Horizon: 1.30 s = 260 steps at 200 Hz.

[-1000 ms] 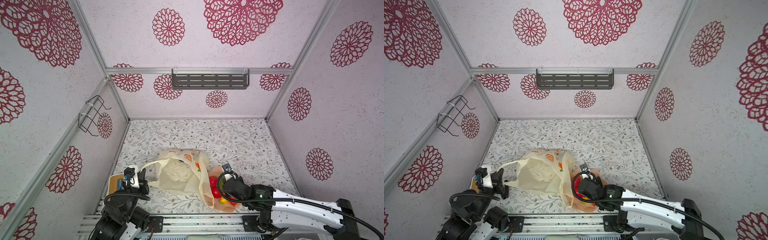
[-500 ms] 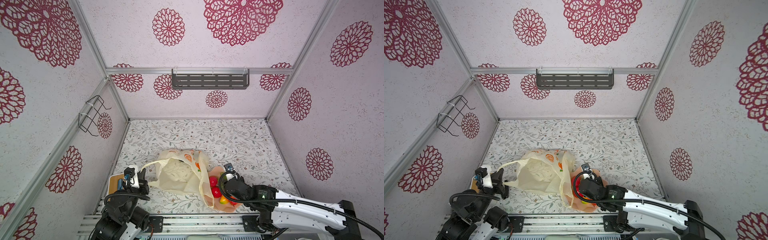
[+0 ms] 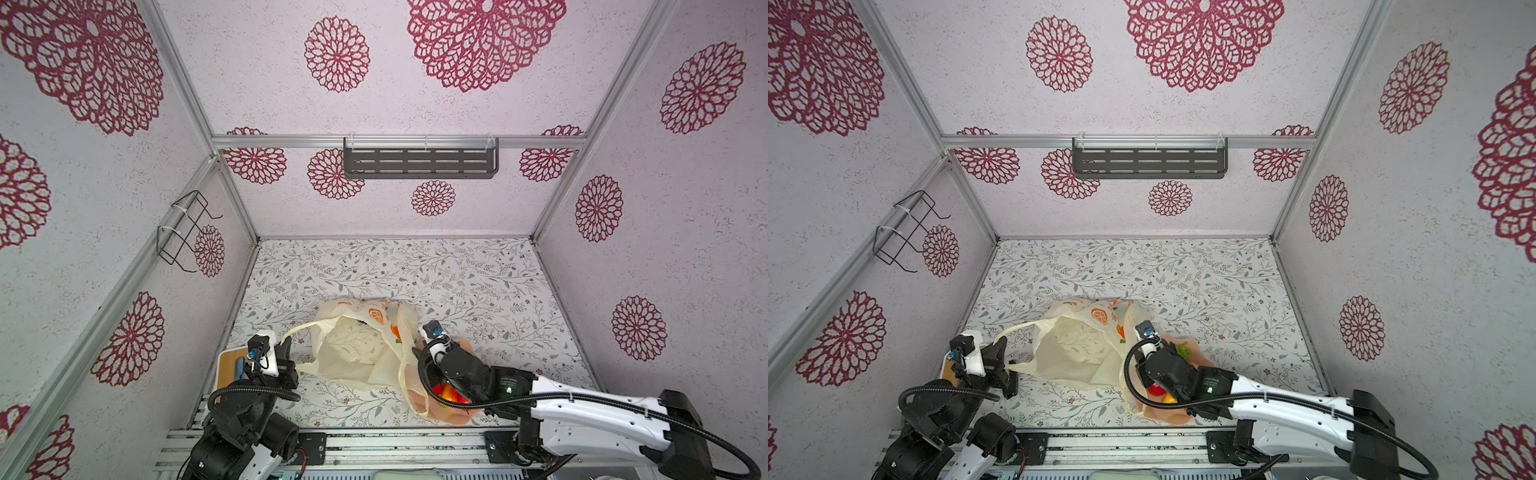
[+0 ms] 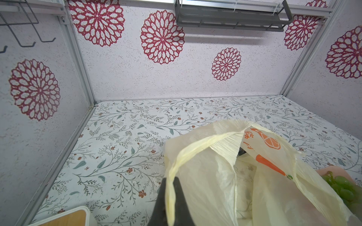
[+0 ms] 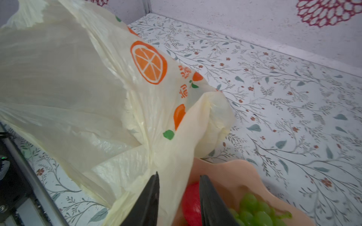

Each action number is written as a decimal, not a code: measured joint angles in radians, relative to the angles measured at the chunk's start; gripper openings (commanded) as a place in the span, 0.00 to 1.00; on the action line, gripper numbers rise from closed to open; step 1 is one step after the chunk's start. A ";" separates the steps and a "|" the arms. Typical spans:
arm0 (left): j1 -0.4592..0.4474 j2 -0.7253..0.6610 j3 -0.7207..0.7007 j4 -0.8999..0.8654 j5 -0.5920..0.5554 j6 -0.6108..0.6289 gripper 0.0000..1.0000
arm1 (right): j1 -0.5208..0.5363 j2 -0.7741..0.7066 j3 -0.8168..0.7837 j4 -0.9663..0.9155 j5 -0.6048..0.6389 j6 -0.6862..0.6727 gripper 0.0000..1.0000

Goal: Take fruits out of the plastic bag
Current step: Place the fake fruit on the plate, then take out the fake fruit from the plastic bag.

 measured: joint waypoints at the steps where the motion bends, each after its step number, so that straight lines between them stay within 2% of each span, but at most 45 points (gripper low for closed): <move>1: 0.000 0.000 0.000 0.000 0.000 0.000 0.00 | 0.000 0.005 0.002 0.003 -0.003 -0.002 0.36; 49: 0.002 0.003 -0.002 0.002 0.014 0.000 0.00 | 0.011 0.324 0.205 0.208 -0.130 -0.167 0.37; 117: 0.003 0.014 -0.006 0.006 0.034 0.000 0.00 | 0.013 0.593 0.359 0.249 -0.175 -0.181 0.39; 168: 0.003 0.014 -0.007 0.006 0.034 0.000 0.00 | 0.005 0.687 0.455 0.212 -0.140 -0.182 0.39; 260: 0.003 0.012 -0.007 0.006 0.034 0.000 0.00 | -0.018 0.694 0.460 0.195 -0.085 -0.179 0.39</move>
